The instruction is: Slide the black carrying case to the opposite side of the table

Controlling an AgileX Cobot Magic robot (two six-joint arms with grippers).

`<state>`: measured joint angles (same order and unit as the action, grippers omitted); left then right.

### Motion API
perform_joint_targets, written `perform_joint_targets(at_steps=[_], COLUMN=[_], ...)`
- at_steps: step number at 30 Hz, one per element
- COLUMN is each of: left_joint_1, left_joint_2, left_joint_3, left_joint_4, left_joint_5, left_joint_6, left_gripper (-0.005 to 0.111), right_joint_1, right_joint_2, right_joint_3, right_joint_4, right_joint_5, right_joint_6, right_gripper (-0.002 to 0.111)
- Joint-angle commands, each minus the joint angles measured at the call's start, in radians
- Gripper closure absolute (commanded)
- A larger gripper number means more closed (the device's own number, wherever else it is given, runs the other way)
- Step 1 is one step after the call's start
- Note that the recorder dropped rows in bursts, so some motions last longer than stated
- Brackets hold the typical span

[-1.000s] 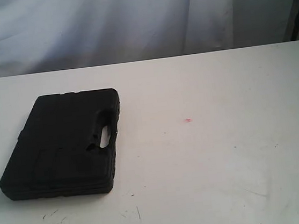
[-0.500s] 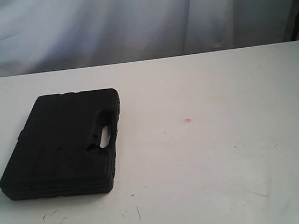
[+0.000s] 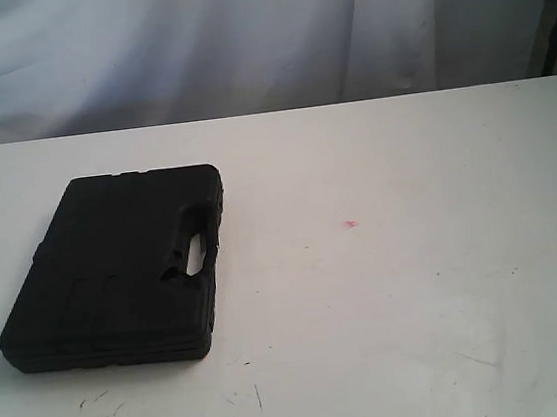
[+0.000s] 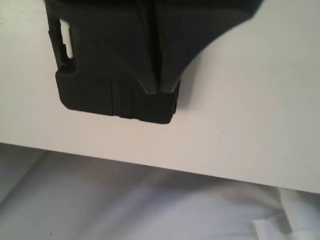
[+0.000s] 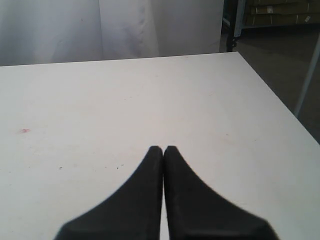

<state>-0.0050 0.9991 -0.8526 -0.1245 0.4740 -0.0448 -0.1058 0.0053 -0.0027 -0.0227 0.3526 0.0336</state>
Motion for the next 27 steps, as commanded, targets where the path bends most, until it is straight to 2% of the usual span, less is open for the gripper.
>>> perform_joint_targets(at_steps=[1,5,10,12,17,22,27], left_joint_1=[-0.005,-0.005,-0.005,-0.005,-0.007,-0.017,-0.072], left_joint_2=[0.075,0.106,0.147,0.188,0.323,0.425,0.516], left_joint_3=[-0.027,-0.027,-0.032,-0.052,-0.134,-0.214,-0.295], left_joint_4=[-0.056,-0.064,-0.144,-0.190,-0.345,-0.367,-0.335], left_joint_5=[-0.019,-0.052,-0.055,-0.021,0.109,0.171,0.241], left_joint_6=[0.000,-0.008,-0.006,0.030,0.244,0.259,0.256], left_gripper=[0.107,0.107,0.107,0.107,0.107,0.107,0.107], right_joint_1=[0.003,0.003,0.003,0.003,0.003,0.003,0.003], right_joint_2=[-0.005,-0.005,-0.005,-0.005,-0.005,-0.005,-0.005], right_joint_3=[0.003,0.003,0.003,0.003,0.003,0.003,0.003], right_joint_4=[0.005,0.005,0.005,0.005,0.005,0.005,0.005], right_joint_5=[-0.008,-0.008,-0.008,-0.008,-0.008,-0.008,-0.008], right_joint_6=[0.004,0.004,0.004,0.004,0.004,0.004,0.004], right_gripper=[0.108,0.108,0.108,0.108,0.108,0.108,0.108])
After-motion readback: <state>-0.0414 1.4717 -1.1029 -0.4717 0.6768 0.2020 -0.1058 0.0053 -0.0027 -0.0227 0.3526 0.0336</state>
